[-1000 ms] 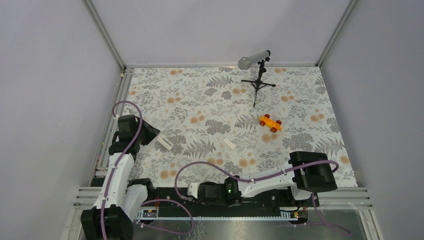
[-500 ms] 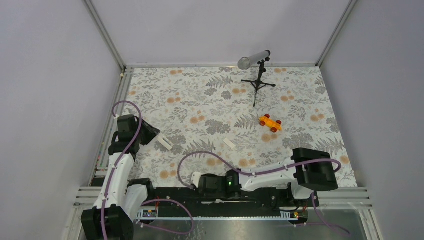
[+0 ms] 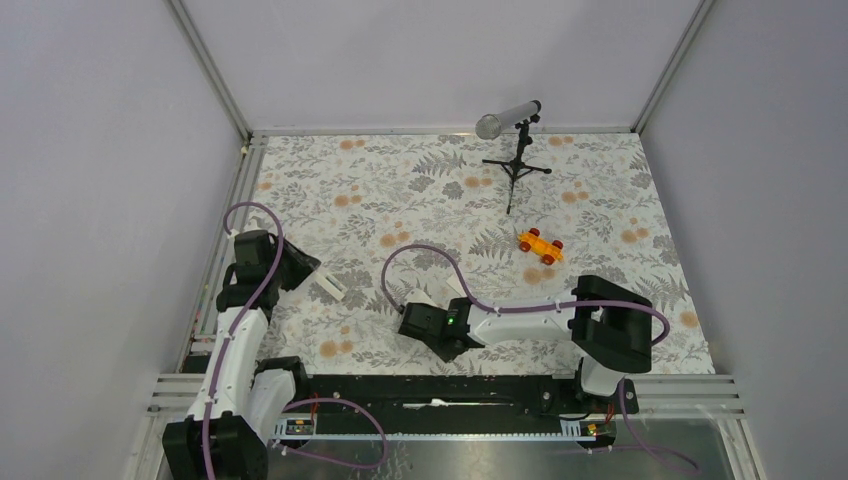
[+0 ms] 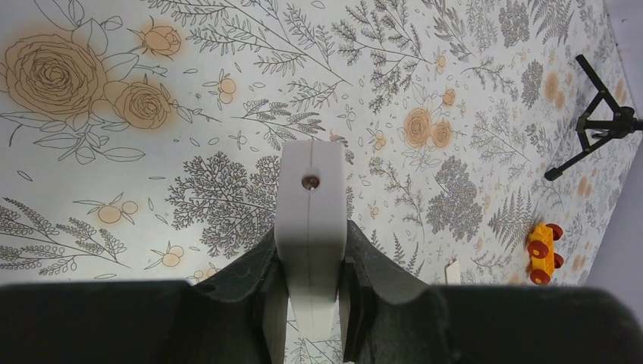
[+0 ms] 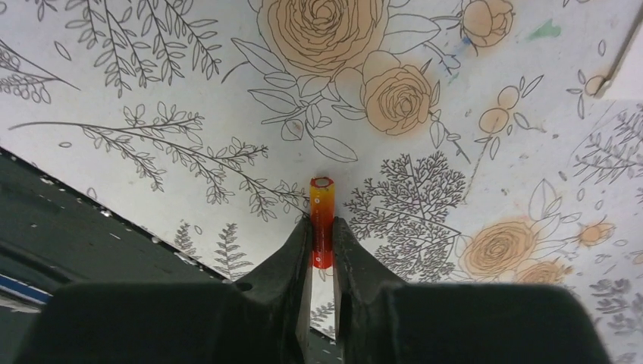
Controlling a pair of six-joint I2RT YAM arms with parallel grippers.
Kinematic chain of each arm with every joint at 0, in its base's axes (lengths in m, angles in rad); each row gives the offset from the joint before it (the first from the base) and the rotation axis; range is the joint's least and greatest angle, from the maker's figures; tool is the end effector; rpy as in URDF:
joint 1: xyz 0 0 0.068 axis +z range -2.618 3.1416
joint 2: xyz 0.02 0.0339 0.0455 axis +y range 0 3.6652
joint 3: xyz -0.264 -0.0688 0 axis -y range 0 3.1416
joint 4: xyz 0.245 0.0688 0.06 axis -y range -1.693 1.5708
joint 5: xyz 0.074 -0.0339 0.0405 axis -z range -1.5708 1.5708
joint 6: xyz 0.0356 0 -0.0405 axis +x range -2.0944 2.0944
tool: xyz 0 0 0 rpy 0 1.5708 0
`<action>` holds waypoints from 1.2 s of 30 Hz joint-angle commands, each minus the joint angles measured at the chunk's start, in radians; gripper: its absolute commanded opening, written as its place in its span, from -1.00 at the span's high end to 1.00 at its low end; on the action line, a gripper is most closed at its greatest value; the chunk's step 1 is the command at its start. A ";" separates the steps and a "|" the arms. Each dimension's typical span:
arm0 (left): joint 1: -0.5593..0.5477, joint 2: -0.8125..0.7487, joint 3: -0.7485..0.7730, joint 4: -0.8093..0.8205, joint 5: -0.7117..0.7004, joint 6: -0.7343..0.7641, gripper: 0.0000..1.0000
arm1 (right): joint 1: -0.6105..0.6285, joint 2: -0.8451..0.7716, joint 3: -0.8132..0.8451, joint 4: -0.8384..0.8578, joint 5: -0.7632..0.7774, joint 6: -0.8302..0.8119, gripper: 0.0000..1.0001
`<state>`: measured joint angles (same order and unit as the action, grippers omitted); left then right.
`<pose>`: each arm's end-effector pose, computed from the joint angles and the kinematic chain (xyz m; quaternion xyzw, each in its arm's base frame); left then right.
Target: Load the batteries into the remote control
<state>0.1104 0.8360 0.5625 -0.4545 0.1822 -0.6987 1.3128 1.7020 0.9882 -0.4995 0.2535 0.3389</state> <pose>0.1761 0.0130 0.2284 -0.3235 0.8500 -0.1975 0.3658 0.0895 0.3042 0.1586 -0.4369 0.8732 0.0453 0.2110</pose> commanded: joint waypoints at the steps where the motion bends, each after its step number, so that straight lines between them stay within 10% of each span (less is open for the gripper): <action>1: 0.006 -0.028 0.010 0.039 0.024 0.010 1.00 | -0.003 0.024 0.034 -0.057 -0.011 0.165 0.67; 10: -0.057 -0.050 -0.139 0.356 0.311 -0.092 1.00 | -0.056 -0.097 0.047 -0.104 0.004 0.156 0.67; 21: -0.407 0.149 -0.204 0.839 0.399 -0.245 1.00 | -0.141 -0.231 0.179 -0.197 -0.020 0.085 0.64; 36: -0.544 0.311 -0.203 1.121 0.445 -0.482 1.00 | -0.160 -0.150 0.420 -0.334 -0.103 0.122 0.62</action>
<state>-0.4236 1.1427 0.3511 0.4911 0.5999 -1.0935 1.1637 1.5181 1.3727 -0.7849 0.1734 0.4351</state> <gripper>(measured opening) 0.251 0.194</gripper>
